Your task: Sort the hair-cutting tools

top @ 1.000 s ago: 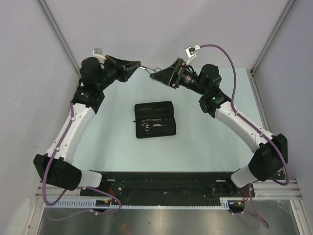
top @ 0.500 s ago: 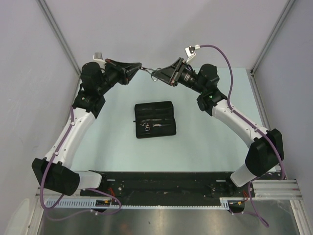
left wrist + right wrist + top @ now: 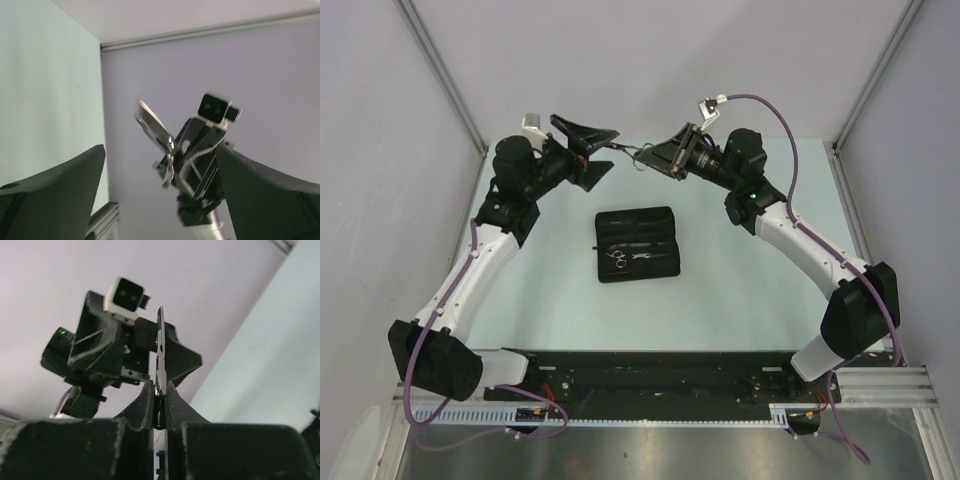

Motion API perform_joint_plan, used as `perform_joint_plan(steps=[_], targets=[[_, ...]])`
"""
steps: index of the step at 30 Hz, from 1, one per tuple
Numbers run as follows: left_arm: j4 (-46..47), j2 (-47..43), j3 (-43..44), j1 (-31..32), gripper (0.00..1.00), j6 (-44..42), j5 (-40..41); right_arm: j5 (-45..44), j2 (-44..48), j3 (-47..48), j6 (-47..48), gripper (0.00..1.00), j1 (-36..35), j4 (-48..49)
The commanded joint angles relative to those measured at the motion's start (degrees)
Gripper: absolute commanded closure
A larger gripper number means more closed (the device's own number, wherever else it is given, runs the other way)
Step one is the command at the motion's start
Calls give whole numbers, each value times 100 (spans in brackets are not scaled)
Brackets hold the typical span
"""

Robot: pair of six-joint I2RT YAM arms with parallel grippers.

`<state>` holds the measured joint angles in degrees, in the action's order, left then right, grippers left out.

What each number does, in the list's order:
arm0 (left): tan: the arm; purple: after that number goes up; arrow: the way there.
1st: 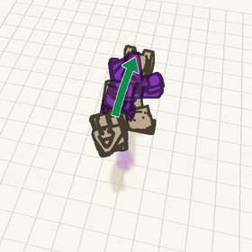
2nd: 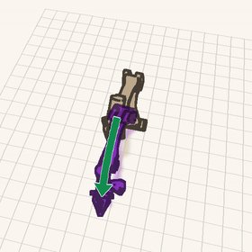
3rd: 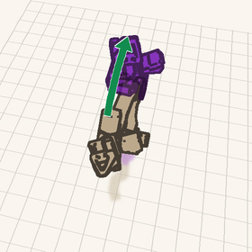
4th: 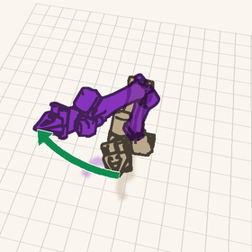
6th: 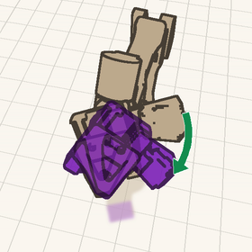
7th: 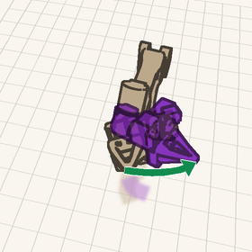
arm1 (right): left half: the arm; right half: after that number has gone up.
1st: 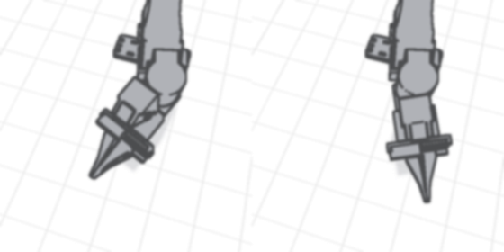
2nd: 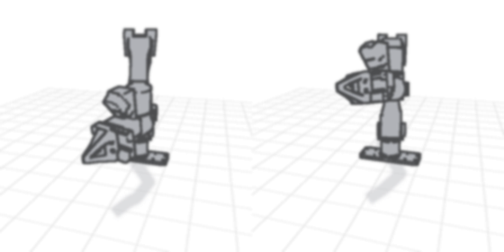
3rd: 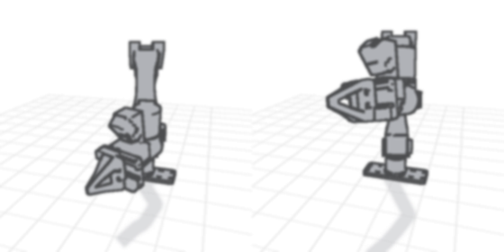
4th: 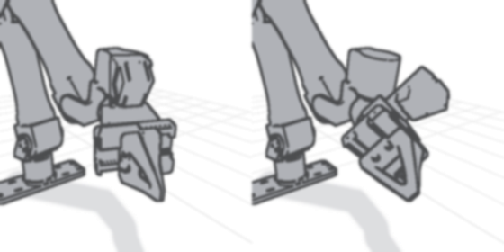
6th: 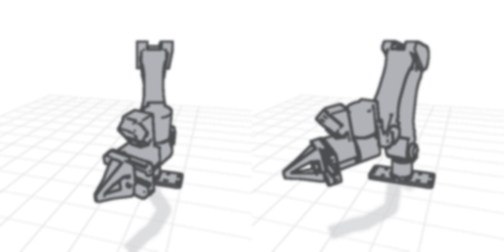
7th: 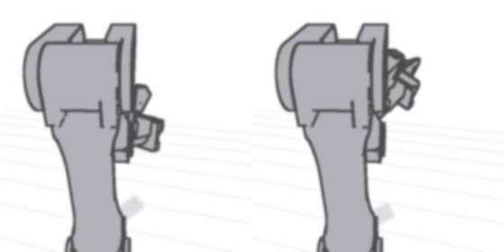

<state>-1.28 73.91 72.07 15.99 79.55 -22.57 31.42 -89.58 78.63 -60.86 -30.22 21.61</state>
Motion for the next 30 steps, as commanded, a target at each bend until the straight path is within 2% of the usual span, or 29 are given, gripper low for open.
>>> perform_joint_plan(steps=[1,3,6,8,10,12,16,20,22,26,30], targets=[[101,-315,-377,-60,4,-1352,-915,-65,309,21,908,100,279,-1180],[101,-456,-921,-104,16,-1974,-1274,4,423,-171,1285,100,411,-1770],[102,-834,-1852,-140,26,-2573,-1399,163,494,-679,1568,100,736,-2404],[101,-843,-2388,-149,34,-2786,-1504,233,652,-1111,1709,100,894,-2407],[49,-729,-2618,-149,43,-3111,-1575,294,784,-1665,1857,100,947,-2406],[-65,-422,-2839,-149,47,-3391,-1593,390,872,-1955,1920,100,1009,-2468],[-565,184,-2944,-149,62,-3920,-1313,567,1056,-2589,2095,100,1053,-2486],[-909,624,-3023,-140,71,-4333,-786,654,1092,-3159,2140,100,1175,-2416],[-944,773,-3024,-140,73,-4404,-636,856,1109,-3353,1894,100,1325,-2013],[-1041,993,-2962,-131,74,-4553,-363,866,1110,-3539,2016,100,1404,-1906],[-1602,1266,-2804,-96,76,-4641,767,1093,838,-3618,2333,100,1448,-1923]])
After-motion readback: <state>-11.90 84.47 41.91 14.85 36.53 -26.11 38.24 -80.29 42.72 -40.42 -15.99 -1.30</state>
